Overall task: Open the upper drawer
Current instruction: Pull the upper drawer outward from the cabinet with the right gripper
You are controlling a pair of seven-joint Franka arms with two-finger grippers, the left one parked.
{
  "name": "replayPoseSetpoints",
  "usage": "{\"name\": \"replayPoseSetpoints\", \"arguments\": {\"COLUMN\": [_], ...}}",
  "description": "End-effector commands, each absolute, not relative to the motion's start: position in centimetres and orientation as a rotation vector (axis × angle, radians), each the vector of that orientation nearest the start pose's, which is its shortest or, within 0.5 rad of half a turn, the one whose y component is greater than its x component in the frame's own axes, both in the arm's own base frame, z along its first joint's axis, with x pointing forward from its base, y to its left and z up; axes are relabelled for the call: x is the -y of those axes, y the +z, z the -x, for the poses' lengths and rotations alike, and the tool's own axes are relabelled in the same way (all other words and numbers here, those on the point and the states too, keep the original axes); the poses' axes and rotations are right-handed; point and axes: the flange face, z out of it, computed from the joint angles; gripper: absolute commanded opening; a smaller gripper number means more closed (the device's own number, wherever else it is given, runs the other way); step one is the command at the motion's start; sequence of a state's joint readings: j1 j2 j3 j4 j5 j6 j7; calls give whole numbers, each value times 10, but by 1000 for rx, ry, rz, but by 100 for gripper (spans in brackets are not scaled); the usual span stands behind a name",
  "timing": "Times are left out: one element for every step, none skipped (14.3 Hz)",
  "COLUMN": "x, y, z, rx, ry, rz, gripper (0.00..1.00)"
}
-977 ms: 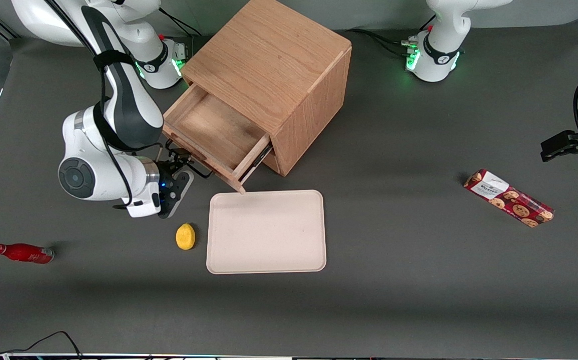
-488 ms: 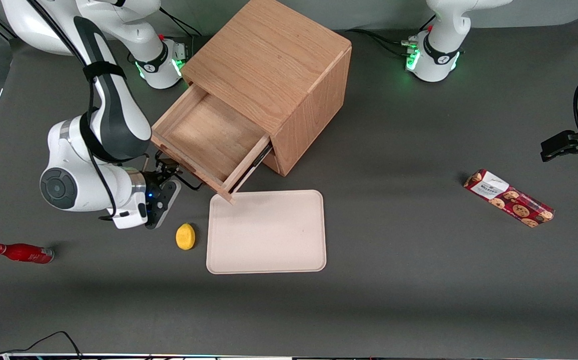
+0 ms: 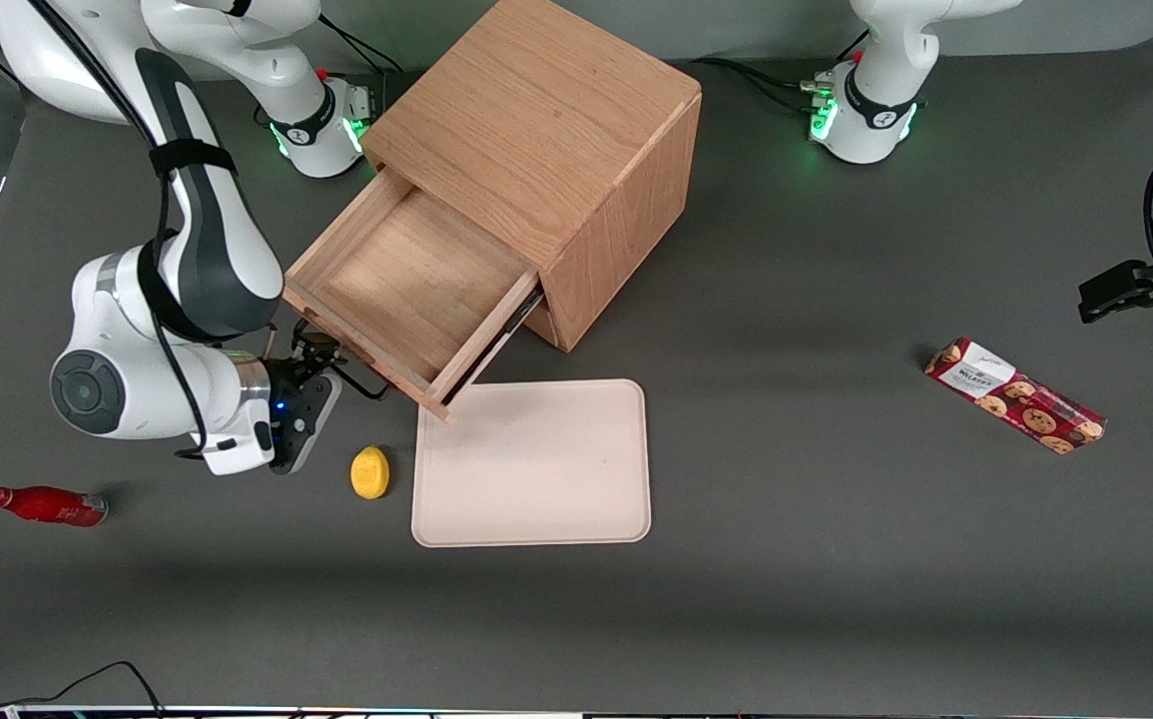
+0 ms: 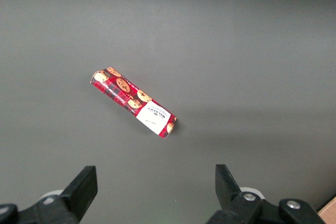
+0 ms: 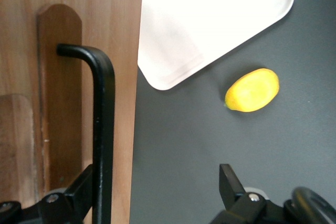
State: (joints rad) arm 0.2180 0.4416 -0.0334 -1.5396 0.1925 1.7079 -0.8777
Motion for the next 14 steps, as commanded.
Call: {"name": "replayPoseSetpoints", "arguments": {"x": [-130, -125, -123, -124, -124, -125, -125, -125, -127, -128, -127, -127, -127, -126], "y": [383, 385, 385, 385, 385, 385, 389, 397, 405, 413, 424, 431, 445, 462], "z": [-648, -651, -653, -654, -654, -654, -653, -654, -654, -653, -653, -652, -647, -639], "rx": [1434, 1430, 1440, 1440, 1440, 1437, 1435, 1435, 1438, 1441, 1437, 1424, 1382, 1336], "ry": [280, 269, 266, 264, 264, 265, 262, 246, 237, 236, 226, 232, 241, 264], "rz": [2520, 2525, 2519, 2519, 2519, 2518, 2521, 2527, 2530, 2531, 2537, 2542, 2568, 2618], "gripper": [100, 100, 100, 100, 100, 100, 100, 100, 100, 100, 100, 100, 100, 100]}}
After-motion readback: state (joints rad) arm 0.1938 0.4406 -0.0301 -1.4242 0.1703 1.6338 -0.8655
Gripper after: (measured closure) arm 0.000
